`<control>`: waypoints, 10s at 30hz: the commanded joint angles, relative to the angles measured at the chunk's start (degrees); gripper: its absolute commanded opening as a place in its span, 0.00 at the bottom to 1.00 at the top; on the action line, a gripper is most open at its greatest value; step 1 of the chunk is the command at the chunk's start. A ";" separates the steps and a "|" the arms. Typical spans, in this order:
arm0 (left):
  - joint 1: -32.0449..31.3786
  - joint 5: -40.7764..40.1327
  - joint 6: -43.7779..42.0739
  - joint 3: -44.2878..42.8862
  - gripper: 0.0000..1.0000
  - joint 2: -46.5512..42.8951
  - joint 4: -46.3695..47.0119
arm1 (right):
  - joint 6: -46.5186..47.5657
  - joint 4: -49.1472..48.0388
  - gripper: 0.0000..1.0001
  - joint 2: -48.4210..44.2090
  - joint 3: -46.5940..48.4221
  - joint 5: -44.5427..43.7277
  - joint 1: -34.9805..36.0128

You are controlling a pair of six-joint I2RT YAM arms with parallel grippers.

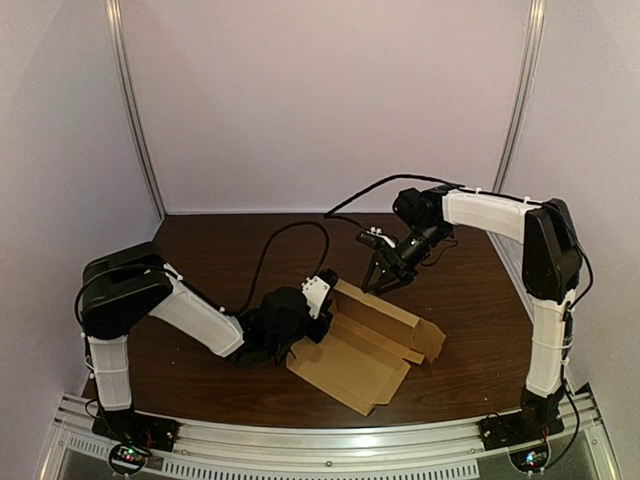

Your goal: Fold the paper box

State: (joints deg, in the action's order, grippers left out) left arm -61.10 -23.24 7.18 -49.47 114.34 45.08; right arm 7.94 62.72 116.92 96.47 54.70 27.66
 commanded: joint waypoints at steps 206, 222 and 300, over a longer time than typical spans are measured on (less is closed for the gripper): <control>11.28 16.47 6.87 11.86 0.46 -49.89 -39.21 | 29.40 -19.76 0.51 -46.03 -41.16 -34.62 10.89; 11.09 17.92 6.10 20.37 0.41 -38.91 -22.18 | 23.63 -21.37 0.51 -38.22 -38.20 -32.25 10.78; 11.71 7.73 32.93 3.20 0.50 -46.54 -78.96 | 57.29 12.23 0.61 -2.71 16.73 -27.37 21.03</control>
State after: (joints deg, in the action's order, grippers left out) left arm -49.80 -16.69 38.28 -48.05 69.84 -36.05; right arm 62.94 72.66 109.67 110.06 26.61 48.51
